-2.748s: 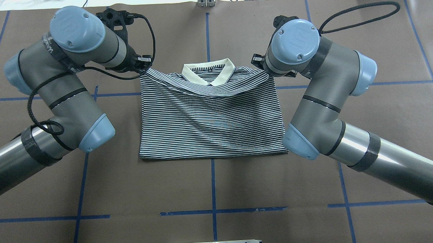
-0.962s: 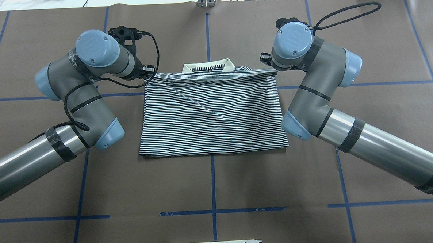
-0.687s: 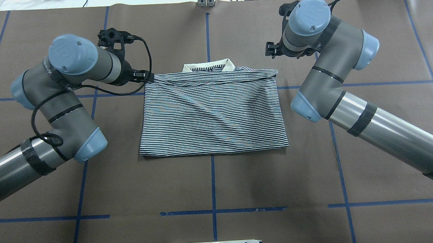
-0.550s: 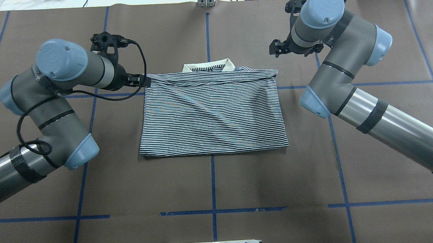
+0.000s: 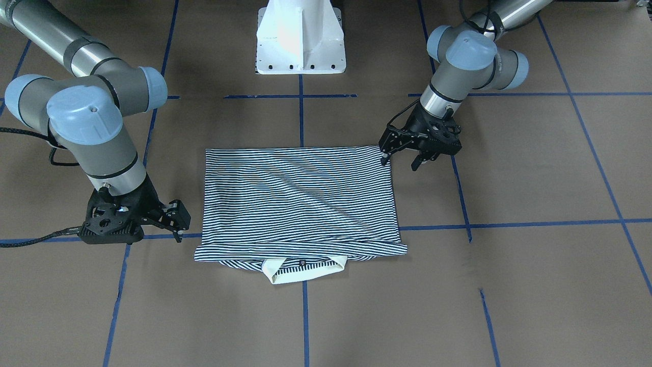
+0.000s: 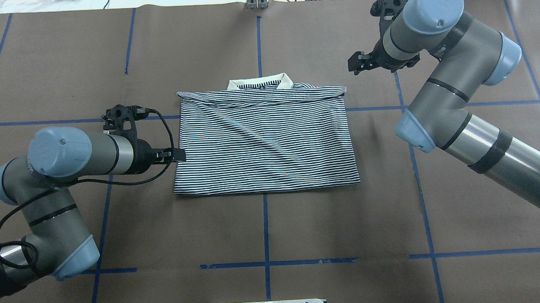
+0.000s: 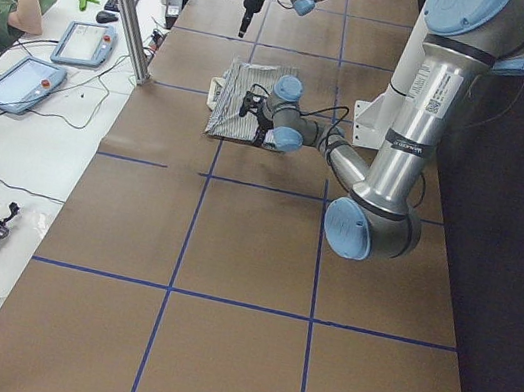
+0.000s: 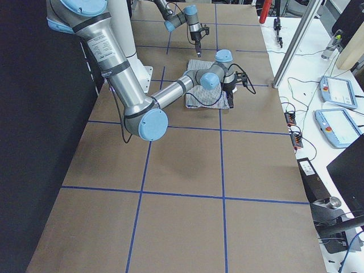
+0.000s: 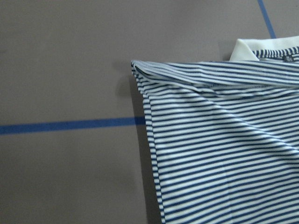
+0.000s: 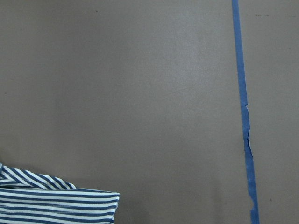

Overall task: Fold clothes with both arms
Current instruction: 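Open both grippers and draw them back from the folded shirt, then push the folded shirt's side edge with the left gripper, rotating it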

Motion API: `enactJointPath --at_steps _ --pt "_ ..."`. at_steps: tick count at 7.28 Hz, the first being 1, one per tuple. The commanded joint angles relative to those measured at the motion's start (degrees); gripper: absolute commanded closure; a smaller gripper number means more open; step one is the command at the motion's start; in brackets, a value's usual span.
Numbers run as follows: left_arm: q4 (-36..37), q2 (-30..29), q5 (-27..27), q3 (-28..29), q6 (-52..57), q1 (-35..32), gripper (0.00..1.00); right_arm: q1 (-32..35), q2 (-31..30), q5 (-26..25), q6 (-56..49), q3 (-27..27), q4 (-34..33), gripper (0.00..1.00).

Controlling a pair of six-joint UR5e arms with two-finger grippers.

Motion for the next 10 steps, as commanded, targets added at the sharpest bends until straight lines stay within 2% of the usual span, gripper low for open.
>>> enactJointPath --at_steps 1,4,5,6,8,9,10 --pt "-0.77 0.63 1.85 -0.19 -2.83 2.91 0.36 0.02 -0.07 0.03 -0.02 0.05 0.00 0.00" --pt "-0.59 0.71 2.38 -0.19 -2.83 5.02 0.37 -0.07 -0.16 -0.06 -0.02 0.05 0.00 0.00" --pt "-0.51 0.71 2.90 -0.19 -2.83 5.46 0.42 -0.07 -0.07 -0.06 -0.02 0.05 0.00 0.00" --pt "-0.33 0.71 3.08 -0.19 -2.83 5.99 0.52 0.02 -0.16 -0.15 -0.02 0.05 0.00 0.00" --pt "-0.33 0.80 3.08 -0.28 -3.09 6.08 1.00 -0.07 -0.07 -0.15 -0.02 0.05 0.00 0.00" --pt "-0.24 1.15 3.43 -0.46 -2.92 6.08 1.00 -0.07 -0.07 -0.15 0.06 0.05 0.00 0.00" --pt "-0.24 4.11 3.43 -2.98 -2.22 6.08 1.00 -0.07 -0.16 -0.15 -0.02 0.05 0.00 0.00"
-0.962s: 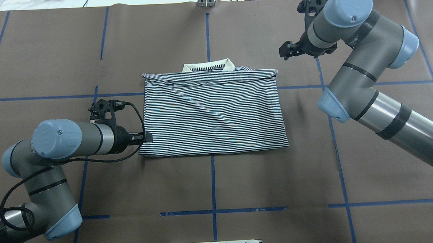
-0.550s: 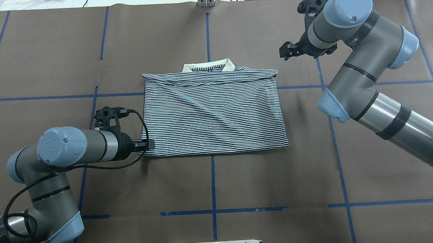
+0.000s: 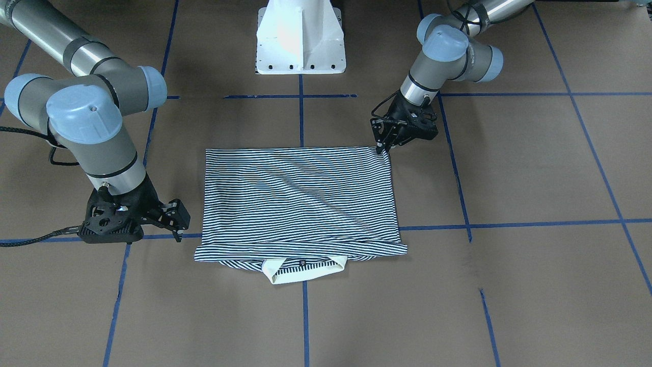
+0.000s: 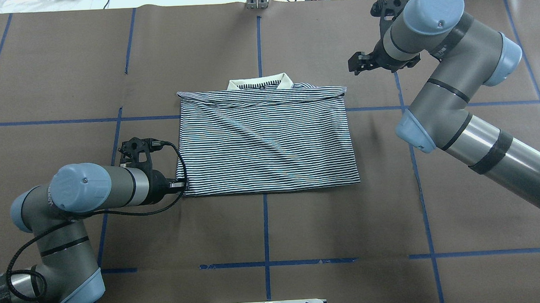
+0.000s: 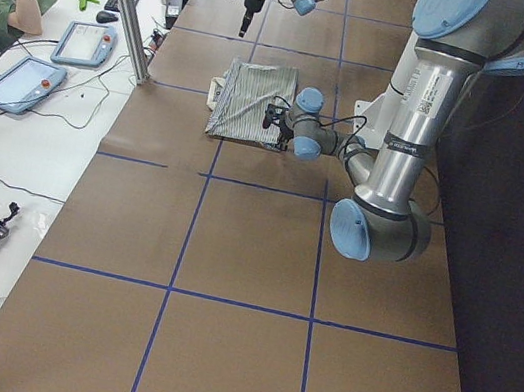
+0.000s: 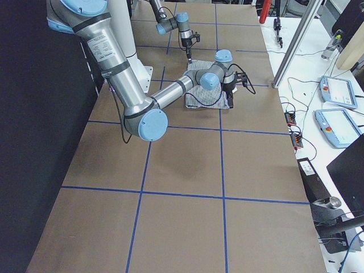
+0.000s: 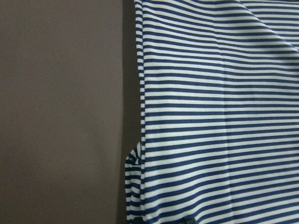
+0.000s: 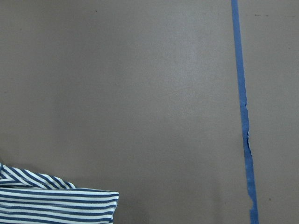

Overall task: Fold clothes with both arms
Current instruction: 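Push the folded shirt's side edge with the left gripper, rotating it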

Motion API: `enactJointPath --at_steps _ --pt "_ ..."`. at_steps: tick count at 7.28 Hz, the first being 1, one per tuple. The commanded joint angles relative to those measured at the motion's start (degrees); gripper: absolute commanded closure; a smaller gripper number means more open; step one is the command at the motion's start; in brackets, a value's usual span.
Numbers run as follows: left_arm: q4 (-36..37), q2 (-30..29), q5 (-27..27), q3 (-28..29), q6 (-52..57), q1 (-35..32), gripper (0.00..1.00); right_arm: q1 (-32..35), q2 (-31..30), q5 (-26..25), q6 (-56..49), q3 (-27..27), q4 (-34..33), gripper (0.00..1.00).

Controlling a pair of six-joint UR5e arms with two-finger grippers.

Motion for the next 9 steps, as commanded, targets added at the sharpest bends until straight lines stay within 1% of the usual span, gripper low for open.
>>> enactJointPath --at_steps 1,2,3,4,5,6,8,9 --pt "0.12 5.88 0.04 -4.87 2.07 -0.06 1.00 -0.09 -0.07 -0.09 0.05 0.00 0.00 0.00" --pt "0.30 7.13 0.12 -5.08 5.04 -1.02 1.00 -0.09 -0.07 -0.09 0.05 0.00 0.00 0.00" --pt "0.30 7.06 0.13 -3.69 8.03 -3.81 1.00 -0.18 -0.07 -0.09 0.05 0.00 0.00 0.00" --pt "0.30 6.62 0.13 -2.02 13.28 -7.23 1.00 -0.26 -0.07 -0.09 0.05 -0.09 0.00 0.00" --pt "0.30 4.70 0.04 1.48 18.29 -11.88 1.00 -0.35 -0.07 -0.09 0.31 -0.09 0.00 0.00" --pt "0.39 -0.45 -0.05 7.00 22.78 -16.80 1.00 -0.53 -0.07 -0.18 0.66 -0.09 0.00 0.00" --pt "-0.57 -13.53 0.30 24.36 25.20 -22.36 1.00 -0.62 -0.16 -0.26 0.93 0.00 0.00 0.00" --pt "-0.58 -19.69 3.17 31.59 26.94 -23.78 1.00 -0.62 -0.07 -0.35 0.93 0.00 0.00 0.00"
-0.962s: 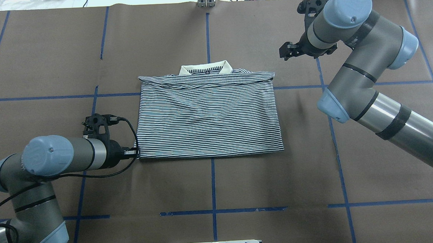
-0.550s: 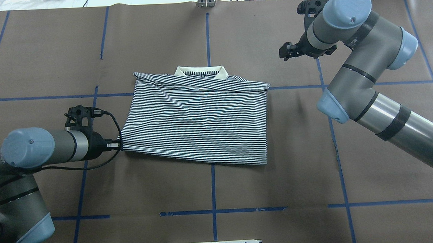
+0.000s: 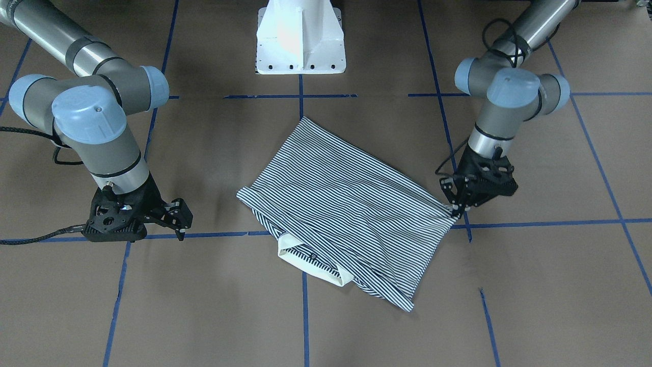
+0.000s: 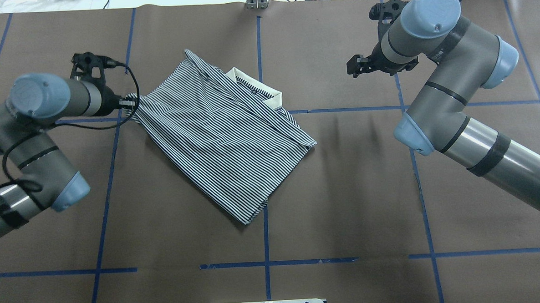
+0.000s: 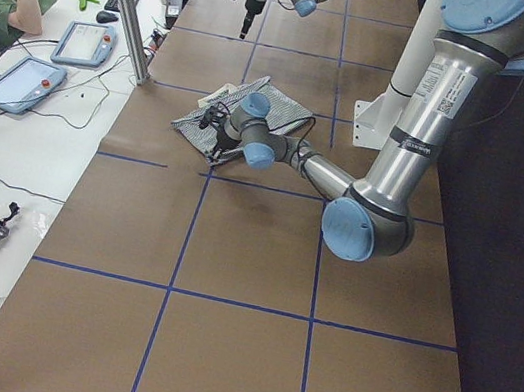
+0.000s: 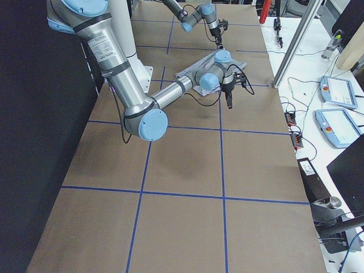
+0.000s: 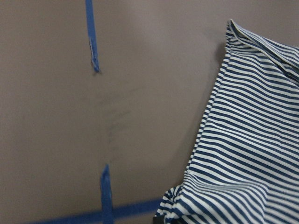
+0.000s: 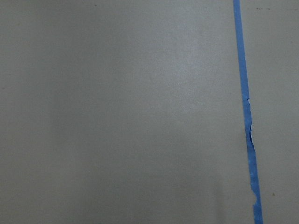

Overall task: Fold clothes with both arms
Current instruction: 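Push the folded shirt's side edge with the left gripper, rotating it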

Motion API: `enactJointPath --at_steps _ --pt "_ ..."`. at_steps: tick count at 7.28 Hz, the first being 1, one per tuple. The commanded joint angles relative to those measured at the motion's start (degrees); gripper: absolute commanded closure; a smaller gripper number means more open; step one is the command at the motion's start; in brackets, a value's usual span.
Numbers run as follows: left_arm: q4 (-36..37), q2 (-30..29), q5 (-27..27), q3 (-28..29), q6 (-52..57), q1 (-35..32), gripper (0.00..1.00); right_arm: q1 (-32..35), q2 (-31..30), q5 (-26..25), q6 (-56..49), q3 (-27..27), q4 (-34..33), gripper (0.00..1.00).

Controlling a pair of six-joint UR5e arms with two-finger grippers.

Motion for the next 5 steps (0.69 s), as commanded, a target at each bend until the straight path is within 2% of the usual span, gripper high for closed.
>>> enactJointPath --at_steps 1,3,4,5 --pt "-1.16 -10.91 3.68 16.03 5.71 -4.67 1.00 -0.04 0.04 -0.28 -0.01 0.04 0.00 0.00" --pt "-3.28 -10.68 3.60 18.20 11.80 -7.42 1.00 -0.04 0.04 -0.46 0.07 0.22 0.00 0.00" --pt "-3.97 -9.98 3.43 18.02 12.69 -7.42 0.01 -0.30 0.13 -0.54 0.16 0.13 0.00 0.00" --pt "-3.98 -9.80 3.17 17.41 14.00 -7.42 0.00 -1.87 1.17 -1.50 2.16 -0.39 0.00 0.00"
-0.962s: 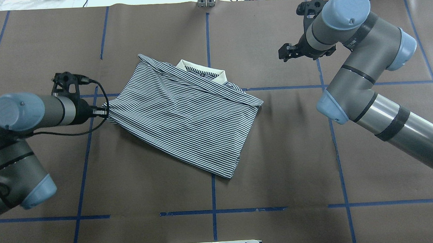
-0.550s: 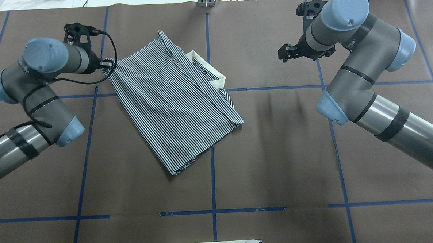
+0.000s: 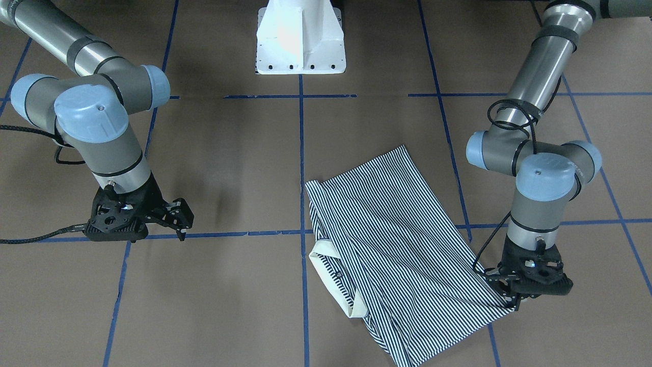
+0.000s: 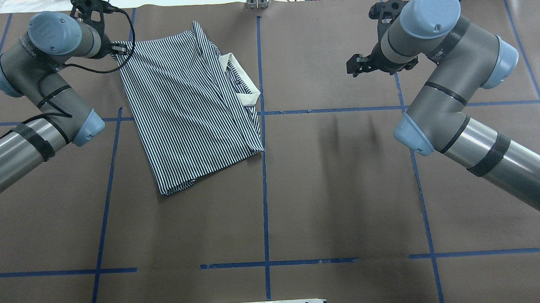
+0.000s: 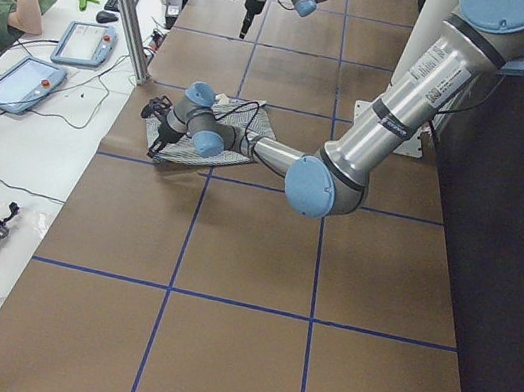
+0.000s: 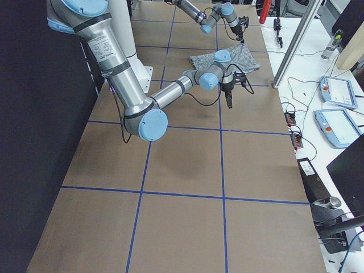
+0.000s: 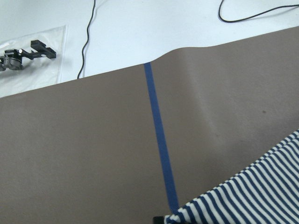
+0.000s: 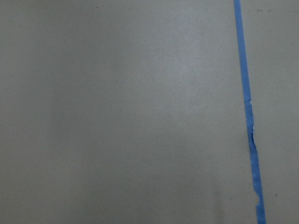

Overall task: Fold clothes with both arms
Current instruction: 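Move the right gripper over the shirt toward its collar end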

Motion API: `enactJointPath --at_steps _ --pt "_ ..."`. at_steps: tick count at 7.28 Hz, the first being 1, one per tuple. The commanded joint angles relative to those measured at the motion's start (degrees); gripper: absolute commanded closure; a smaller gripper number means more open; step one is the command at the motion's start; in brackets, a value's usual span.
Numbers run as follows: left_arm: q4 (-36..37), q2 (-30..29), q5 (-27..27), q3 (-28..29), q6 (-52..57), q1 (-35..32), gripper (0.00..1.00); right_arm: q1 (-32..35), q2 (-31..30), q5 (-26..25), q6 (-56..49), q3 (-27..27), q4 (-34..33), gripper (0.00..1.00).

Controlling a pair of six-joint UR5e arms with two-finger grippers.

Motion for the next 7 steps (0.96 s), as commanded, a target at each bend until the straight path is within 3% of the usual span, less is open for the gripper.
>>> enactJointPath --at_steps 1,3,5,7 --pt "-0.17 0.32 -2.16 -1.51 2.52 -0.27 0.00 -4.19 3.97 -5.41 9.53 -1.73 1.39 0.00" --pt "-0.34 0.32 -3.32 -2.22 2.53 -0.54 0.00 -9.03 15.81 -12.11 27.01 -15.82 8.04 0.20" --pt "-0.34 0.32 -3.32 -2.23 2.53 -0.54 0.00 -13.34 24.79 -19.23 38.56 -27.97 15.45 0.27" --pt "-0.78 0.40 -3.32 -2.23 2.44 -0.54 0.00 -15.64 27.82 -21.63 40.72 -32.24 16.26 0.36"
